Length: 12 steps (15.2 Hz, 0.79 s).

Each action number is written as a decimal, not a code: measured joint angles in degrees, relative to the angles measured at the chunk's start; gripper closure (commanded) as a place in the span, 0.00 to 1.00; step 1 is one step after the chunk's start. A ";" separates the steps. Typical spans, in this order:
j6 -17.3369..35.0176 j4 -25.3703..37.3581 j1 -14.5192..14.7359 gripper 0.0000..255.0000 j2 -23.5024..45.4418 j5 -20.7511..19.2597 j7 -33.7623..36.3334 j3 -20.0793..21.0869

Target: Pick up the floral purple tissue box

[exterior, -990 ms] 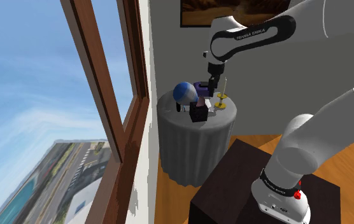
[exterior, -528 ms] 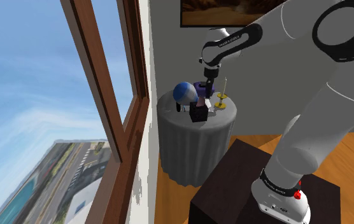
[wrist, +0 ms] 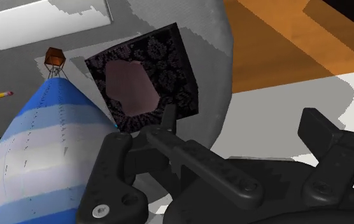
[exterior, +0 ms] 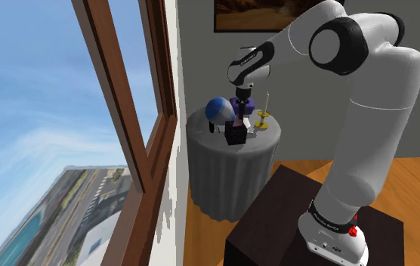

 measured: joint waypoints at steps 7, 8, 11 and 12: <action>-0.58 16.27 -5.46 0.00 17.53 7.46 -11.67 2.87; -0.72 18.17 -6.22 0.00 19.53 8.04 -12.86 3.34; -0.25 20.41 -7.20 0.00 22.50 8.91 -14.14 4.04; 0.15 20.66 -7.35 0.00 23.17 9.13 -14.31 4.21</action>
